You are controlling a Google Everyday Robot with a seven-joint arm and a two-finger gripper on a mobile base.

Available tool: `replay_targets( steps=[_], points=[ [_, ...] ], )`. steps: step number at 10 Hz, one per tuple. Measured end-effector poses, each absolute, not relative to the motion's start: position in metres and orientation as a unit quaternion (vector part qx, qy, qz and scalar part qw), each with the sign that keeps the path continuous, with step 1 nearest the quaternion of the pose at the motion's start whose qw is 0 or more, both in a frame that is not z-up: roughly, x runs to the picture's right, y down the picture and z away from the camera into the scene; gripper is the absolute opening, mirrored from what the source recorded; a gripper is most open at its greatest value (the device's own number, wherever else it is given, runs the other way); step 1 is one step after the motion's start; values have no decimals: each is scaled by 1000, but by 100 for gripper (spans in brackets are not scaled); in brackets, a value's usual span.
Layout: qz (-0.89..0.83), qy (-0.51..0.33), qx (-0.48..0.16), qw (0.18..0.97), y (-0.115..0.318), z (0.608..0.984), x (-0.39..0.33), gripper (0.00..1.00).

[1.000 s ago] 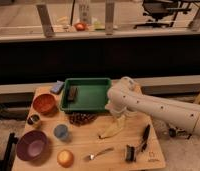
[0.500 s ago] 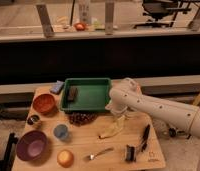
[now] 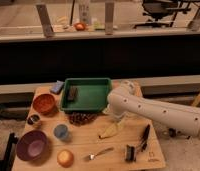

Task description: Place banana in plastic cup

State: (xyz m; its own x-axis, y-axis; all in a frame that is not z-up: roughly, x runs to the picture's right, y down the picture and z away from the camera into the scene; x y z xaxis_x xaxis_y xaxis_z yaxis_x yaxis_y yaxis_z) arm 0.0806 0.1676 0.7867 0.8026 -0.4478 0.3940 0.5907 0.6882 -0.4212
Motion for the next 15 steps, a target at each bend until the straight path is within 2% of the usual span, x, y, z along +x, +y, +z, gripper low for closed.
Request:
replay_targets(
  steps=[10,12,15],
  points=[
    [-264,-138,-320,899,217,828,88,78],
    [-255,-139,-327,899,225,838,92,63],
    [-247,-142,-332,899,226,848,94,31]
  ],
)
